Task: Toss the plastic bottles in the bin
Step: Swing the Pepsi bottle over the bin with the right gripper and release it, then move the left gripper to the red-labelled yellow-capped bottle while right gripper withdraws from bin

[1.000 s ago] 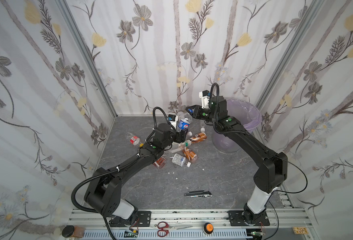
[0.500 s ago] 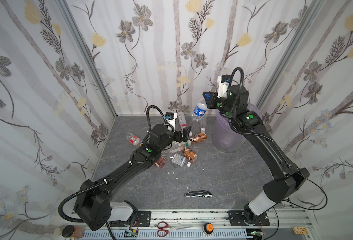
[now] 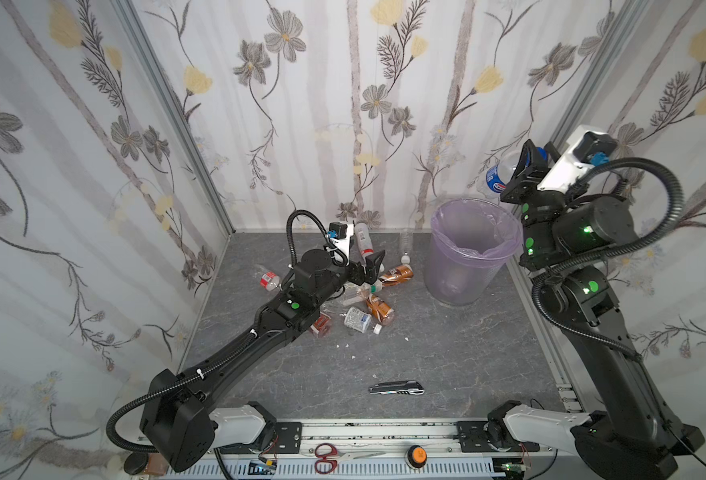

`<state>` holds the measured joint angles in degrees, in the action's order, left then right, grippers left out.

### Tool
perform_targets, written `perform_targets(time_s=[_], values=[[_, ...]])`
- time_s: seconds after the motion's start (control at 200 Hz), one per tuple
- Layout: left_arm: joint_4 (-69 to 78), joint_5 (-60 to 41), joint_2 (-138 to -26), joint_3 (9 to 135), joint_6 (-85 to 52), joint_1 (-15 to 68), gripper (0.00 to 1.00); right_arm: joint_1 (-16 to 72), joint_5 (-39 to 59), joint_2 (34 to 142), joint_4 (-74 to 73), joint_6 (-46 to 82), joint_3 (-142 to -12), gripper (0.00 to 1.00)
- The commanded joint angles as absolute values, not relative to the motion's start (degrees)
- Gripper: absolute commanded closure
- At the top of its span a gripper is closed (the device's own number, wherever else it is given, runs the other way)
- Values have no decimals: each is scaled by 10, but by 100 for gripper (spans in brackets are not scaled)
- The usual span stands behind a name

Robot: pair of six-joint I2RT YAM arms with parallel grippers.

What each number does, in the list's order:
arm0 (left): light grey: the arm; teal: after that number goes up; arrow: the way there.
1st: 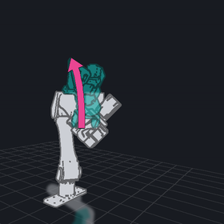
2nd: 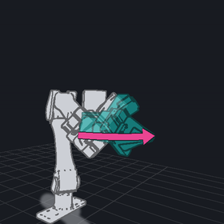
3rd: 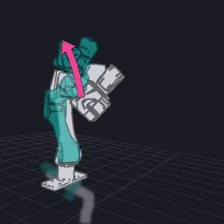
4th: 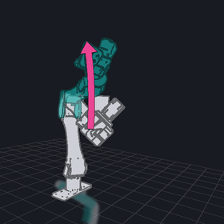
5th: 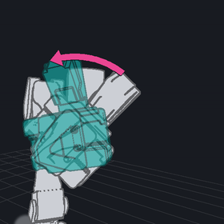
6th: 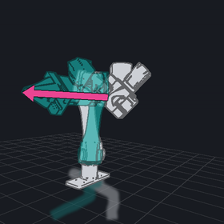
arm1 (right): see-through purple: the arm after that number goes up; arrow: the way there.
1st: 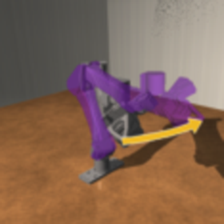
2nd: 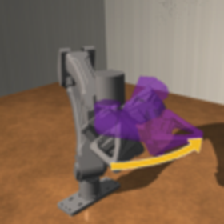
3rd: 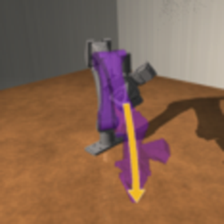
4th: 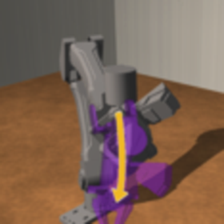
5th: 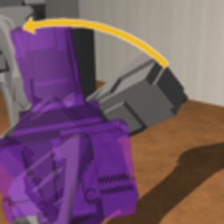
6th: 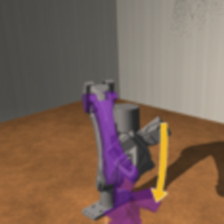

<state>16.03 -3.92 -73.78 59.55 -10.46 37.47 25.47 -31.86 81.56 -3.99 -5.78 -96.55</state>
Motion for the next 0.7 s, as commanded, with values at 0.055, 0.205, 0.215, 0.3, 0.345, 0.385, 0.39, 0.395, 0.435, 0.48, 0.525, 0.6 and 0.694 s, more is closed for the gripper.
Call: perform_targets(time_s=[0.055, 0.205, 0.215, 0.3, 0.345, 0.385, 0.39, 0.395, 0.435, 0.48, 0.525, 0.6, 0.694], values=[[175, -47, -736, 591, -103, 376, 0, 191, -332, 902, 59, 5, -905, 55], [170, -41, -731, 582, -104, 376, 0, 195, -338, 881, 58, 24, -889, 24], [170, -40, -731, 582, -104, 376, 0, 195, -335, 875, 53, 23, -887, 22], [167, -37, -735, 583, -105, 376, 0, 197, -321, 851, 38, 21, -892, 12], [165, -31, -740, 586, -106, 376, 0, 198, -318, 847, 46, 20, -901, 6], [162, -25, -745, 589, -108, 376, 0, 200, -314, 845, 54, 20, -905, 1], [162, -24, -746, 589, -109, 377, 0, 200, -313, 845, 55, 21, -905, 1], [162, -24, -746, 590, -109, 376, 0, 200, -313, 845, 56, 21, -905, 1], [159, -19, -750, 594, -112, 376, 0, 202, -309, 841, 59, 24, -902, 0], [158, -13, -756, 599, -117, 376, 0, 204, -304, 838, 61, 27, -895, 0], [148, 1, -764, 608, -121, 376, 0, 205, -300, 833, 60, 33, -882, 0], [122, 24, -778, 627, -127, 376, 0, 206, -290, 824, 55, 45, -856, 0], [110, 31, -785, 631, -124, 376, 0, 206, -272, 813, 51, 64, -824, 0]])
